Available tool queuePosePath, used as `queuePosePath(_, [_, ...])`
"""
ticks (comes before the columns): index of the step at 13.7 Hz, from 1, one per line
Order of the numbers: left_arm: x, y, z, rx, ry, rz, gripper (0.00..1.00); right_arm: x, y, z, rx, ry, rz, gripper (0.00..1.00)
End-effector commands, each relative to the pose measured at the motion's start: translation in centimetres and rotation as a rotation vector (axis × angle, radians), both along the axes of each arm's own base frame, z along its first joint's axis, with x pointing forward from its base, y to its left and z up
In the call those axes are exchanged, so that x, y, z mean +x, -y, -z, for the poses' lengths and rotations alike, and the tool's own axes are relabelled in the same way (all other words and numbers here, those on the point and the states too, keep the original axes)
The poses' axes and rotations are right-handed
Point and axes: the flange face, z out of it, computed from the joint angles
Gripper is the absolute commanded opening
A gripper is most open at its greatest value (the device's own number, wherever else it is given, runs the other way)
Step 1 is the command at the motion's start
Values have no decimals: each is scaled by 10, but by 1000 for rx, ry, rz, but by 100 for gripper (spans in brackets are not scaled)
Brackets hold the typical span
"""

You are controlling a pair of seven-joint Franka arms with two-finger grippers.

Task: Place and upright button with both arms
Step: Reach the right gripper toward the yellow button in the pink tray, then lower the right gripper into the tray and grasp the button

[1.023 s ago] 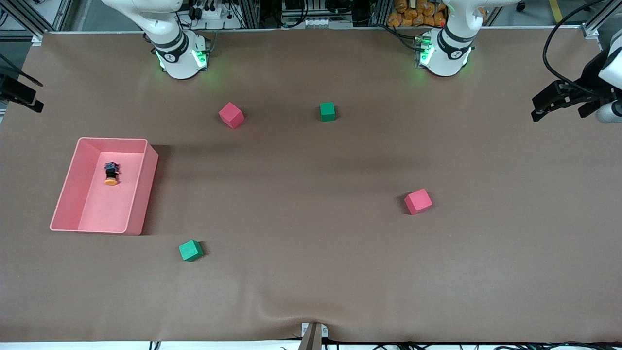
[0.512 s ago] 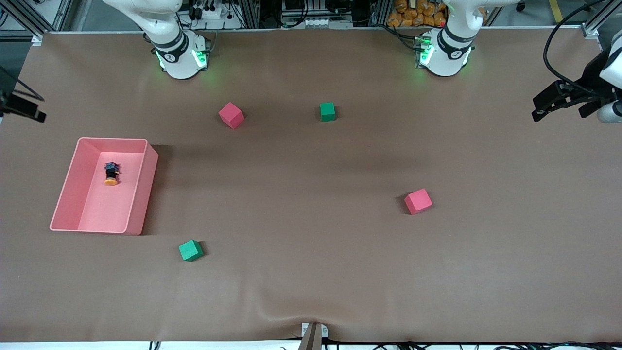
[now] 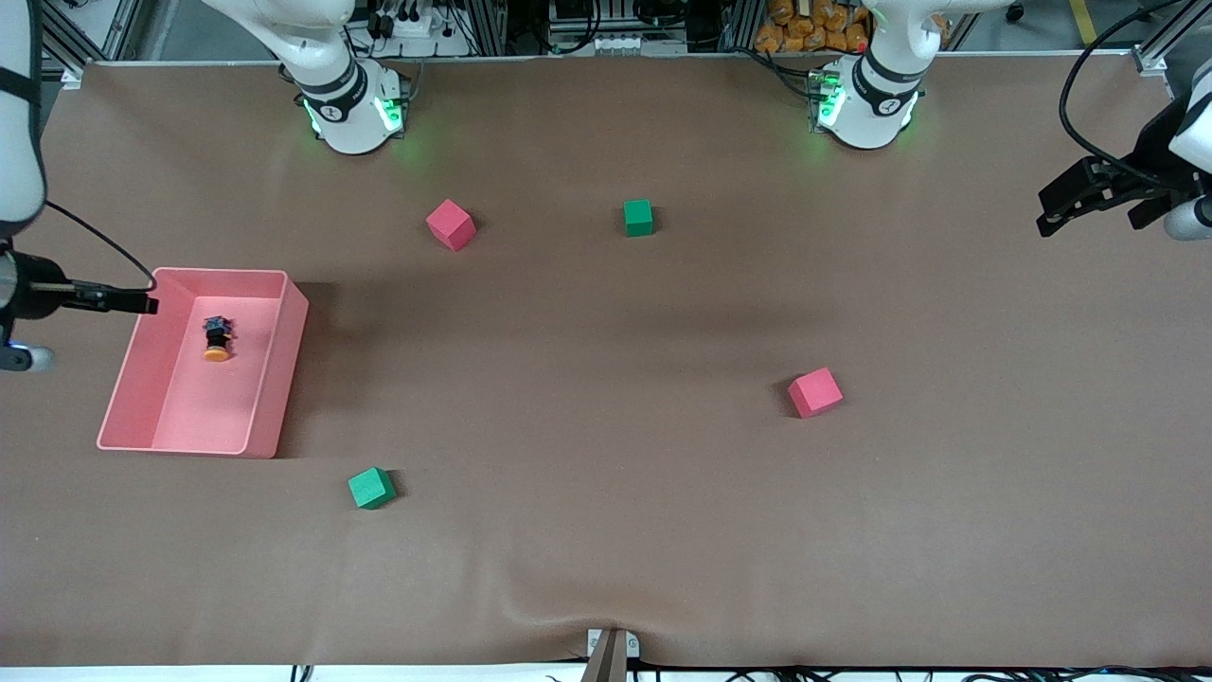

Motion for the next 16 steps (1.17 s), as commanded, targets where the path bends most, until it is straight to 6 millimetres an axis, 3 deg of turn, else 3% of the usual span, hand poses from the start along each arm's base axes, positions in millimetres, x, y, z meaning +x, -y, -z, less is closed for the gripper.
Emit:
queuePosePath(1, [3,-3,-1,-17,-4,8,100,-14,5,28,-38,38,-70,100])
queuePosePath(4, [3,-3,0,-17,-4,8,100,-19,11,63,-94,88,-164,100])
queuePosePath(8, [3,-3,0,-17,-5,8,100,-23,34,88,-51,109,-364,100])
queuePosePath(13, [3,-2,3,-16,-11,8,100,-30,24,114,-8,113,-569,100])
queuePosePath(16, [3,-2,3,-17,-11,8,100,-22,18,122,-10,144,-658,100])
